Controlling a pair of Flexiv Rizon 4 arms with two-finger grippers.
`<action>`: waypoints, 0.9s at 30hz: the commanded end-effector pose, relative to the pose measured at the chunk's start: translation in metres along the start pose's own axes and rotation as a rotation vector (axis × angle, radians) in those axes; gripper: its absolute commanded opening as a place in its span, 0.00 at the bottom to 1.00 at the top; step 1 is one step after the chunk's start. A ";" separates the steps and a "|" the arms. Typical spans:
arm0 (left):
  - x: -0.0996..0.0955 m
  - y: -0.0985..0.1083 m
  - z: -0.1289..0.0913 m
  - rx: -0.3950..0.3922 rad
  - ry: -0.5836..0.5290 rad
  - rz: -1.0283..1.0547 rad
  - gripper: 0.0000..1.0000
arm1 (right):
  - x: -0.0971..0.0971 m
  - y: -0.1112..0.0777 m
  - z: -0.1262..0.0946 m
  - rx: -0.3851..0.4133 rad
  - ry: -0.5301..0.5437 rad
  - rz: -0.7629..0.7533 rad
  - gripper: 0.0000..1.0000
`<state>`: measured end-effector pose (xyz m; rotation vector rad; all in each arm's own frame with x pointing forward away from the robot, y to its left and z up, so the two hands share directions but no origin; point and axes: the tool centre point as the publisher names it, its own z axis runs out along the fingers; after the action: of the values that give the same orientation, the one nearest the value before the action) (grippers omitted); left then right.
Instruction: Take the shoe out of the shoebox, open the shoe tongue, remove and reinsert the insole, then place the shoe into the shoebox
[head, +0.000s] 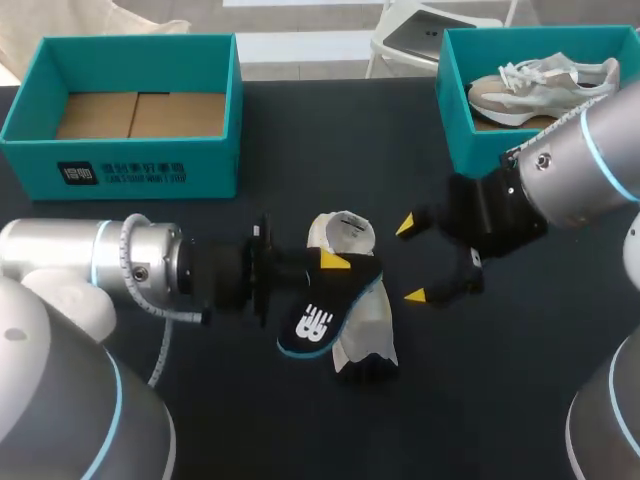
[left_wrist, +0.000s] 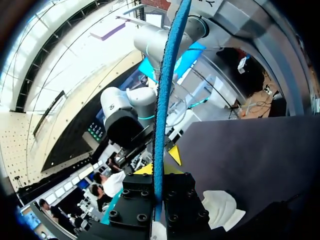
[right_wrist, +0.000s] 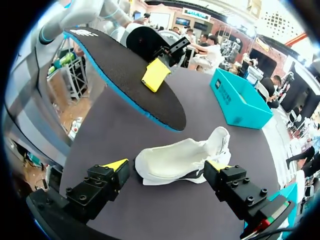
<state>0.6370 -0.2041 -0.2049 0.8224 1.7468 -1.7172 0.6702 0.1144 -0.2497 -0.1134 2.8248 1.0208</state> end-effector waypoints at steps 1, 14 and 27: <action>0.016 0.009 0.011 -0.004 -0.019 0.003 0.00 | 0.006 -0.012 0.023 -0.069 0.014 0.007 1.00; 0.041 0.031 0.023 -0.056 -0.023 0.064 0.00 | 0.013 -0.030 0.051 -0.120 0.040 0.067 1.00; 0.041 0.033 0.024 -0.059 -0.019 0.063 0.00 | 0.013 -0.030 0.051 -0.120 0.040 0.067 1.00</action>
<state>0.6343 -0.2247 -0.2578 0.8262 1.7328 -1.6232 0.6658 0.1231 -0.3099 -0.0529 2.8194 1.2198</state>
